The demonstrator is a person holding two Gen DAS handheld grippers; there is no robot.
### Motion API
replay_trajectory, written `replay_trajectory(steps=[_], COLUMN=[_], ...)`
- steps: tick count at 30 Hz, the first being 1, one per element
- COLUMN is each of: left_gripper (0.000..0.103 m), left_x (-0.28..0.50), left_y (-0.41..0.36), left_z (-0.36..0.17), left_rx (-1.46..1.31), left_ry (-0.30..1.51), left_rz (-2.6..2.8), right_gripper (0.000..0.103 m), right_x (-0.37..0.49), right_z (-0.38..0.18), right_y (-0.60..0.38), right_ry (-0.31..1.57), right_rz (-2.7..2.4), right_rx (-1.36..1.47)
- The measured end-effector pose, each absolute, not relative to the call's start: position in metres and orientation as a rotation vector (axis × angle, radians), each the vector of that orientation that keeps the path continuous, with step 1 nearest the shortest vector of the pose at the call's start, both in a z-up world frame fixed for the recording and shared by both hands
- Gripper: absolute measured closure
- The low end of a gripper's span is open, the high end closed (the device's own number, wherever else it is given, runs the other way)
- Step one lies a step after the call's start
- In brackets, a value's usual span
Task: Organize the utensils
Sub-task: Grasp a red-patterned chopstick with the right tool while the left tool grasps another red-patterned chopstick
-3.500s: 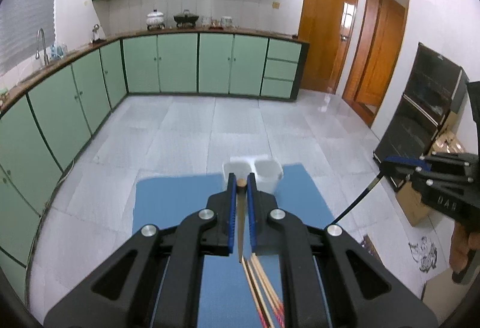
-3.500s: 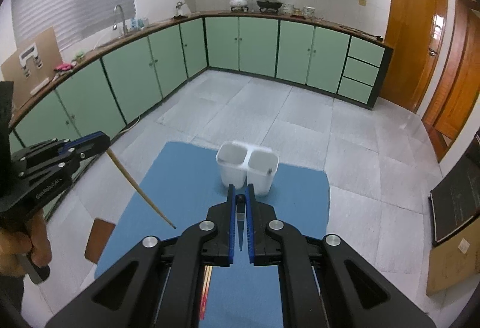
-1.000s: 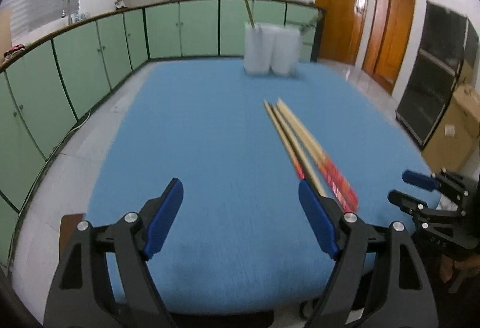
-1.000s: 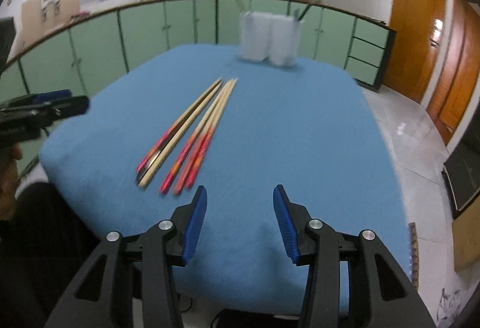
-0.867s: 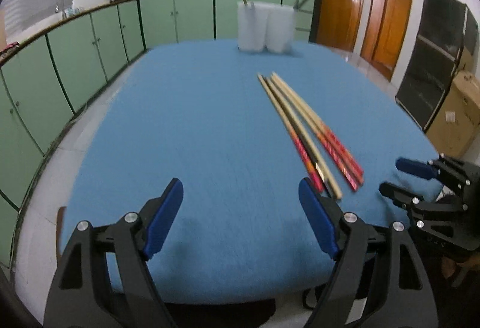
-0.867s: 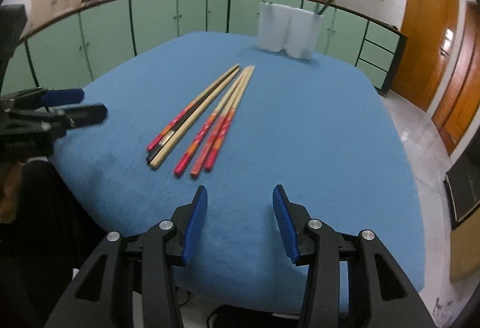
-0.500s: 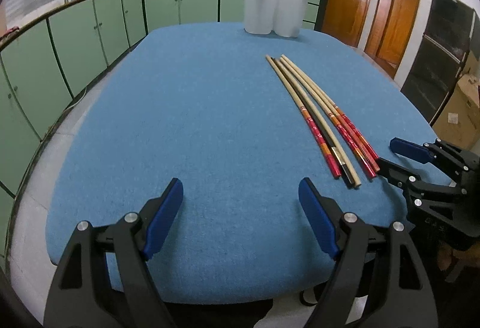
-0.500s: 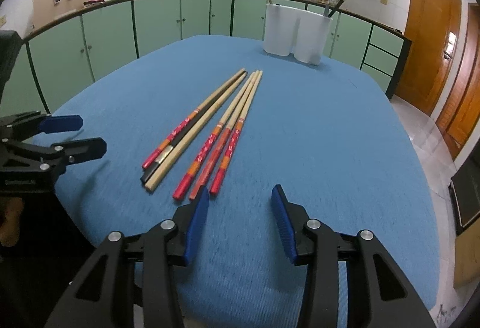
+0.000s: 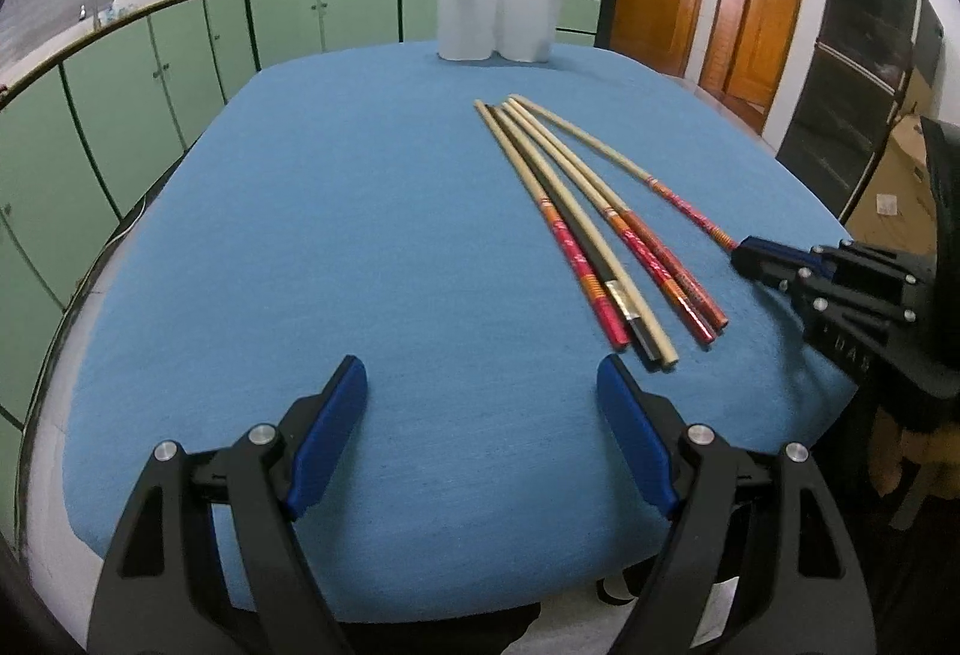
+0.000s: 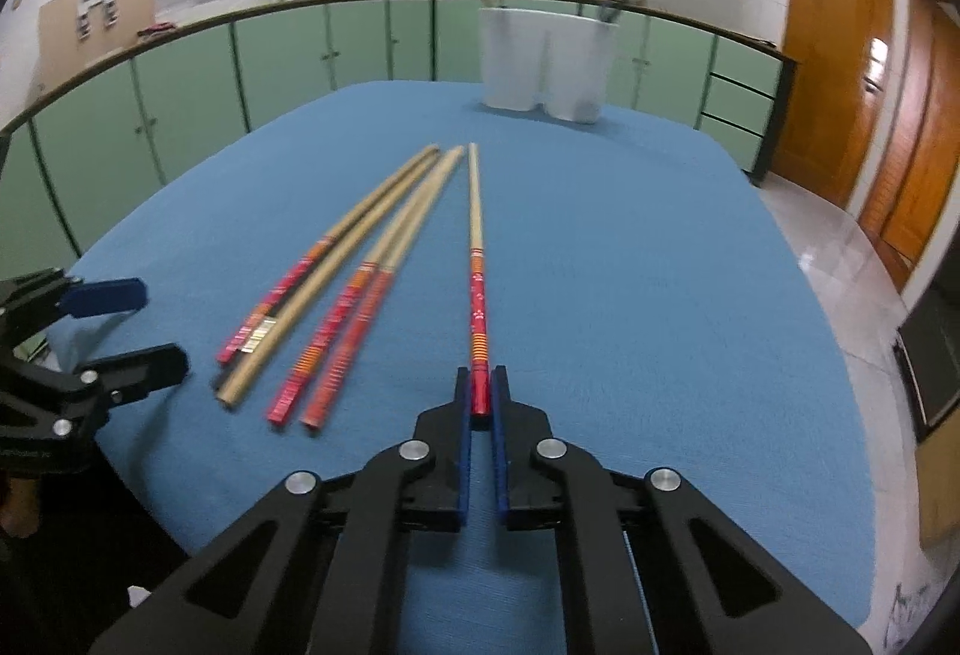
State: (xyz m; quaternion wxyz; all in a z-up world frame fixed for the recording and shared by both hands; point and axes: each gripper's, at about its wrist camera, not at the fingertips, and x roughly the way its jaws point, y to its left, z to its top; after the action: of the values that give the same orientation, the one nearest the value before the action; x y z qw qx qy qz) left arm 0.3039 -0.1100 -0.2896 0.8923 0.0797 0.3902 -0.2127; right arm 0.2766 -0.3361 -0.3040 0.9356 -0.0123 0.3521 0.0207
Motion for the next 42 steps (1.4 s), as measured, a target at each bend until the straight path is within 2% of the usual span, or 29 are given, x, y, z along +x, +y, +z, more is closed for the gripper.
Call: replay_trajectory(steps=[16,18,21,26,28,42], left_gripper=[0.024,0.027,0.045,0.088,0.098,0.095], left_x=[0.310,0.311,0.313,0.319,0.321,0.318], left_y=[-0.139,-0.139,-0.137,-0.135,-0.133,-0.115], left_z=[-0.293,-0.293,-0.292,-0.291,-0.291,-0.289], left_rx=[0.185,0.177,0.155,0.117,0.097,0.084], left_ry=[0.800,0.794,0.781,0.774,0.775,0.780], left_rz=[-0.404,-0.392,-0.380,-0.377,-0.367,-0.277], right_gripper=[0.097,0.097,0.097,0.096,0.096,0.096], right_x=[0.271,0.272,0.272,0.273,0.273,0.260], right_z=[-0.305,-0.305,-0.306,-0.305,-0.305,-0.304], right_y=[-0.353,-0.353,-0.351,-0.349,-0.348,-0.334], right_ry=[0.714,0.713,0.710,0.707,0.706,0.706], right_rz=[0.023,0.021,0.012,-0.007,-0.027,-0.079], right_rx=[0.022,0.021,0.017,0.021,0.023,0.000])
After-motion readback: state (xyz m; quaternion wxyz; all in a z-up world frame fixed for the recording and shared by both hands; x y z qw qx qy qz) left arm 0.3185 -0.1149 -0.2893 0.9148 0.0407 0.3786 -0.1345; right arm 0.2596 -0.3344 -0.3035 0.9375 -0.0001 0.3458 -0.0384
